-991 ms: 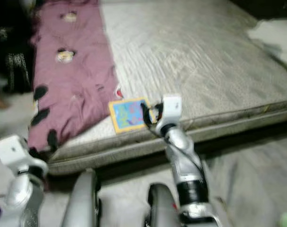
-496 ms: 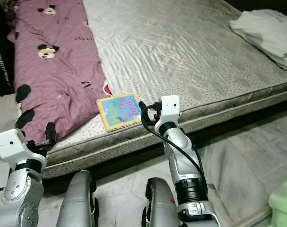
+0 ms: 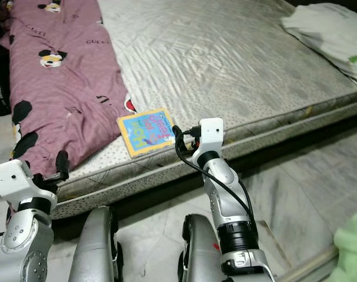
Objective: Clean up the room
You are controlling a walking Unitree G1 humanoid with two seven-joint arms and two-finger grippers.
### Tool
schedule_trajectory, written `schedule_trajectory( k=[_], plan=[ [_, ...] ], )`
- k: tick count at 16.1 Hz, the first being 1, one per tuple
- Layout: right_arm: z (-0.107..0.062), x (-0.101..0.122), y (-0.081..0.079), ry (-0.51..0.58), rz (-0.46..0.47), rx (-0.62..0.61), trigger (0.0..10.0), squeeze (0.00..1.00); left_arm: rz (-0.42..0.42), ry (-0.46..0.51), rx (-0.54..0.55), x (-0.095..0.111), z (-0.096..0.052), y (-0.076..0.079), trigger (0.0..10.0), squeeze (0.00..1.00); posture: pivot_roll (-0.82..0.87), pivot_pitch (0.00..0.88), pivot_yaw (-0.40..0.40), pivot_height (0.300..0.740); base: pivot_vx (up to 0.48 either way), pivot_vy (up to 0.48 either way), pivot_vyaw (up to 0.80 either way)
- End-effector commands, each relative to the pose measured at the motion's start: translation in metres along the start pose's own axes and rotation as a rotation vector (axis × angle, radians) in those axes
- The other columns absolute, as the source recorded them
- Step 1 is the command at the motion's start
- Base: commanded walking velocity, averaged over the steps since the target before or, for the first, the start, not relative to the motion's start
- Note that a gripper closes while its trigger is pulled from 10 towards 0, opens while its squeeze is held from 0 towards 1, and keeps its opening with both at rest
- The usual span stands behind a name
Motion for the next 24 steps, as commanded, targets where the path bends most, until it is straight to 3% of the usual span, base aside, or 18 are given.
schedule_trajectory(
  k=[1,13,20,24],
  plan=[
    [0.000,0.003,0.001,0.010,-0.002,-0.001,10.0,0.00,0.006,0.011,-0.010,0.003,0.000,0.003,10.0,0.00,0.01,0.145,-0.047,0.576,0.352,0.000,0.00],
    [0.000,0.003,0.004,0.013,-0.013,-0.016,10.0,0.00,0.026,0.010,-0.007,0.000,0.002,0.004,10.0,0.00,0.00,0.135,-0.040,0.576,0.413,0.000,0.00],
    [0.000,0.002,0.004,0.009,-0.007,-0.020,10.0,0.00,0.008,-0.019,0.007,-0.003,0.007,0.008,10.0,0.00,0.00,0.140,-0.040,0.572,0.000,0.000,0.00],
    [0.000,0.002,0.004,0.004,-0.012,-0.014,10.0,0.00,-0.005,-0.030,0.016,-0.005,0.011,0.010,10.0,0.00,0.00,0.141,-0.043,0.527,0.000,0.000,0.00]
  ],
)
Point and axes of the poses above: a point about 5 cm out from each wrist's last joint towards the gripper, its own z axis pointing out of the wrist towards the gripper, its own x axis along the axis of the wrist's last joint, y = z × x, the point moved 3 cm from there along z, pointing out of the wrist towards the gripper, and after that the axes turned 14 degrees about z, right-handed, at the moved point
